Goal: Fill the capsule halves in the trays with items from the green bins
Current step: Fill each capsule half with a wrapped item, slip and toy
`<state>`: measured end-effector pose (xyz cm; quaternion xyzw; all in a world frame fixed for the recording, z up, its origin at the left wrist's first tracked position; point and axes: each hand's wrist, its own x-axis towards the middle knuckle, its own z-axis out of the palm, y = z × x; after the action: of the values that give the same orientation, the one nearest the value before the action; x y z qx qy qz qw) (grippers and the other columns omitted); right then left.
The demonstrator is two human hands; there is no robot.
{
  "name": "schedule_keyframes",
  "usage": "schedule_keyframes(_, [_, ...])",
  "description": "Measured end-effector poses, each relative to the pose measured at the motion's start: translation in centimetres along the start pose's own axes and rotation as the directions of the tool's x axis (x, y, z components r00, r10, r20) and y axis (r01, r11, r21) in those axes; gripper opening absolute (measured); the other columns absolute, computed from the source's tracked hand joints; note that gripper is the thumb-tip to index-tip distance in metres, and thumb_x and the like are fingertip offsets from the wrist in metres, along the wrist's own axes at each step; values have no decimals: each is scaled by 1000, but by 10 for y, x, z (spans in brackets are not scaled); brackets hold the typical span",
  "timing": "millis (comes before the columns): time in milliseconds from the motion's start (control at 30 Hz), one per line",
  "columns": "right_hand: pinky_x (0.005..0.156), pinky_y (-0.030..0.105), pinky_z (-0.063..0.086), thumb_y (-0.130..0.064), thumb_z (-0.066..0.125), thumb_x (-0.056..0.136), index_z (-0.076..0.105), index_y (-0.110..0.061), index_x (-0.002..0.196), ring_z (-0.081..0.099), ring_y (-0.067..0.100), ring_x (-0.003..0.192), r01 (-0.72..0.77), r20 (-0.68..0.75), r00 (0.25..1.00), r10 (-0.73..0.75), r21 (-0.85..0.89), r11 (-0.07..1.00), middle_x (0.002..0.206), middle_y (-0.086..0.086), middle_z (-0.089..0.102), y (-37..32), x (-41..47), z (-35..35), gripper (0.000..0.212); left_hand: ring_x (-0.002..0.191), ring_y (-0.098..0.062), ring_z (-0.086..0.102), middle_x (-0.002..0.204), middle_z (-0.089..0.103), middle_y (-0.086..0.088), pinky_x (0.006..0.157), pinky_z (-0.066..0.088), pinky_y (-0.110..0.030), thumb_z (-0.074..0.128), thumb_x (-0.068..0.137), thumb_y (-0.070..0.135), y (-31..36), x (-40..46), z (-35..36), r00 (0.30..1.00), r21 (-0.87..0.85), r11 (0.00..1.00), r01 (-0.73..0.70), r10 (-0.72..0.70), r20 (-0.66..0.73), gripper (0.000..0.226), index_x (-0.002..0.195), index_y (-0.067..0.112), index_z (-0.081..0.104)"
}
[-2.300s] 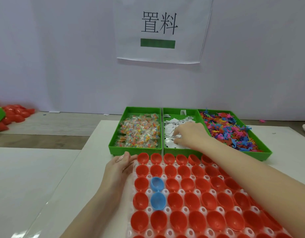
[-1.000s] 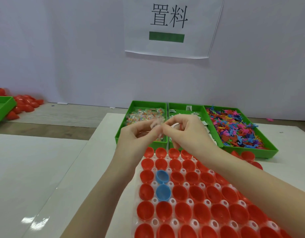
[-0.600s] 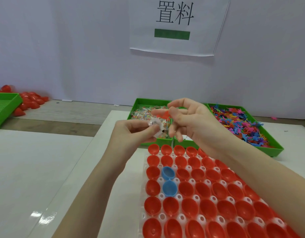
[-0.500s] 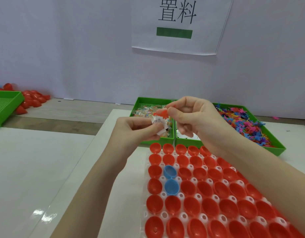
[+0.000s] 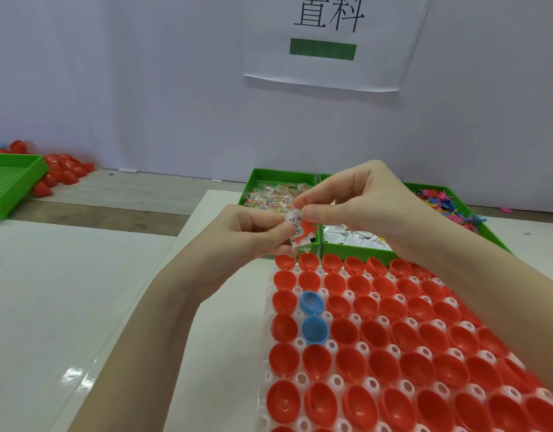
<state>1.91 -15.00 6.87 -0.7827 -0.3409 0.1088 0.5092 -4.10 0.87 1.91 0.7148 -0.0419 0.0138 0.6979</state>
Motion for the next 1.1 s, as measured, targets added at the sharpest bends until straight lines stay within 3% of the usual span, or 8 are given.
schedule_keyframes(200, [47,5,38,-10,74,73,73,-16,76,53,-6,46,19,-39,999,-22,-88,996,65,-4,68,2,1,0,7,75,-12,68,83,72,-6,66,53,-15,62,68,24,0,1,3,1000,-9,1000,-7,7,-20,22,80,12,76])
schedule_keyframes(300, [53,13,49,-9,74,66,71,-12,72,60,3,54,-32,-50,998,41,167,985,61,-1,68,3,-1,-9,8,70,-10,67,79,72,-5,63,52,-13,63,68,20,-1,3,1,995,-125,992,-14,1,-102,18,76,9,75])
schedule_keyframes(367, [55,16,52,-11,71,57,68,-8,70,65,8,56,-40,-82,993,84,438,898,61,2,69,4,-4,-10,14,65,-9,67,76,71,-3,61,51,-12,63,69,16,-1,5,2,984,-179,983,-40,8,-176,14,74,7,72])
schedule_keyframes(433, [55,17,52,-10,69,53,64,-4,69,68,11,59,-17,-122,987,100,547,837,63,4,70,6,-8,-3,17,63,-7,66,71,71,0,59,50,-11,61,76,11,0,6,6,975,-194,977,-86,43,-216,13,71,10,72])
schedule_keyframes(700, [49,15,50,1,74,69,67,-3,70,59,6,45,-10,-241,964,115,396,918,51,0,65,8,-13,21,7,68,-3,65,72,71,5,65,49,-11,57,71,20,3,4,15,964,-159,963,-217,185,-193,19,80,16,73])
schedule_keyframes(833, [45,15,48,-2,76,69,65,-7,82,61,7,44,-28,-272,953,136,367,930,52,0,66,5,-12,24,18,76,-4,67,81,73,5,70,50,-12,52,87,6,2,4,13,972,-109,975,-195,178,-152,20,89,14,70])
schedule_keyframes(1000, [42,14,45,-6,78,68,64,-12,89,62,9,45,-77,-306,934,186,336,939,57,-1,68,6,-10,27,25,70,-9,67,74,72,0,65,52,-14,48,85,-4,6,7,12,969,-142,970,-199,173,-177,38,69,16,76])
schedule_keyframes(1100, [40,11,40,-11,80,66,65,-15,82,60,3,46,-62,-336,927,163,292,954,60,-3,68,9,-10,30,22,77,-10,68,80,72,-2,69,52,-15,55,86,12,3,8,12,959,-62,977,-202,185,-213,19,81,16,74])
